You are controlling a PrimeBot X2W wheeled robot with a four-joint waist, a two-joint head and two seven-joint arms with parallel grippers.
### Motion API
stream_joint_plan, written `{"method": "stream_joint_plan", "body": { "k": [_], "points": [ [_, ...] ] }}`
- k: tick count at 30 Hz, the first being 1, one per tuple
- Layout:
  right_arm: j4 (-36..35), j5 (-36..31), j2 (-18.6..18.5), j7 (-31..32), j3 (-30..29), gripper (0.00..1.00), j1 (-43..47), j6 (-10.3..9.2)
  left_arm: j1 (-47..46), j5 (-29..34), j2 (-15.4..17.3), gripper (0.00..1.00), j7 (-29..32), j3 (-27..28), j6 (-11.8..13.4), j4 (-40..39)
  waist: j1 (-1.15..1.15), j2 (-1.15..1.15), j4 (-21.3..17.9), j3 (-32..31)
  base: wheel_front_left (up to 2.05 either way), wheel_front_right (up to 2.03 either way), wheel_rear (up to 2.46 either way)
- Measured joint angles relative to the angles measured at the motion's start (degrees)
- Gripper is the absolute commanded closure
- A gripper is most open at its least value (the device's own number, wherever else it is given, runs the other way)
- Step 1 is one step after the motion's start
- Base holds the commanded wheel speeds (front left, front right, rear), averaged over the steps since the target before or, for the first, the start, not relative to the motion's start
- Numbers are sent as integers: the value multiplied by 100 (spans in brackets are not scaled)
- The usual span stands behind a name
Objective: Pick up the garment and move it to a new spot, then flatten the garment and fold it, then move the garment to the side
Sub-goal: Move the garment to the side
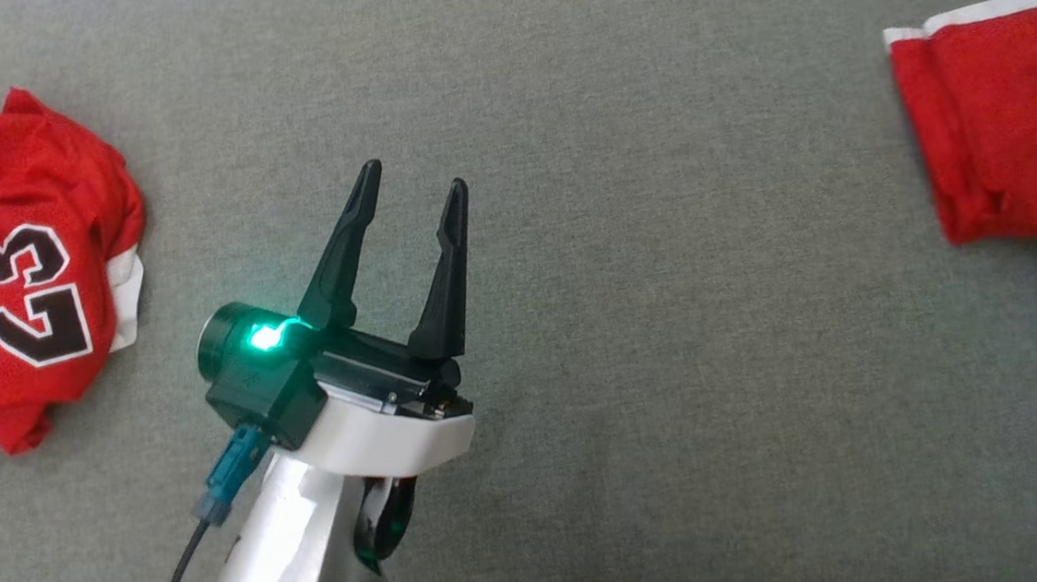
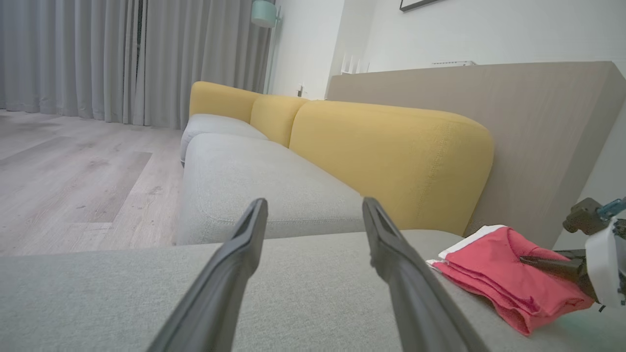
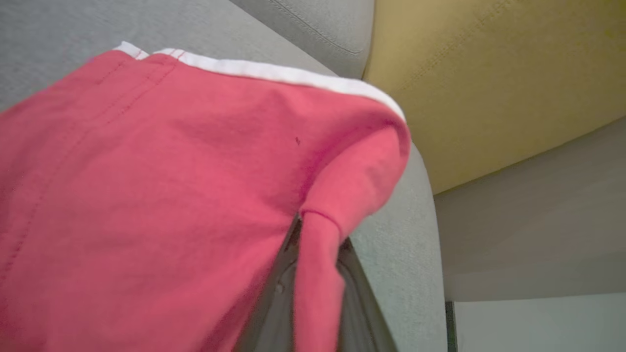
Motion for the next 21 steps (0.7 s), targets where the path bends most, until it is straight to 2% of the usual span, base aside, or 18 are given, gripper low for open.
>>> {"method": "stream_joint_plan", "body": {
  "k": [4, 5, 6, 7, 10, 12, 17, 21],
  "points": [
    [157, -67, 1, -2, -309, 100, -1, 0, -36, 0, 0, 0, 0, 4, -2, 13, 0, 0, 16, 49, 0, 0, 0],
    [189, -88, 3, -22, -412, 84, -3, 0, -48, 0, -1, 0, 0, 5, -3, 22, 0, 0, 16, 41, 0, 0, 0],
    [219, -136, 4, -31, -494, 5, -12, 0, -53, 0, -1, 0, 0, 8, -5, 33, 0, 0, 16, 25, 0, 0, 0],
    [245, -186, 14, -80, -575, 0, -23, 0, -52, 0, -1, 0, 0, 11, -8, 44, 0, 0, 13, 1, 0, 0, 0],
    [237, -454, 90, -246, -773, 0, -93, 0, -48, 0, -1, 0, 0, 62, -8, 73, 0, 0, -5, -97, 0, 0, 0],
    [143, -619, 269, -400, -988, 0, -154, 0, -40, 0, -2, 0, 0, 163, -8, 86, -1, 0, -35, -179, 0, 0, 0],
    [-205, -847, 1045, -703, -1446, 0, -164, 0, 58, 0, -2, 0, 0, 299, -8, 91, -1, 0, -95, -460, 0, 0, 0],
    [-738, -747, 1685, -903, -1860, 0, 10, 0, 311, 0, -1, 0, 0, 421, 0, 89, -2, 0, -108, -763, 0, 0, 0]
  ]
}}
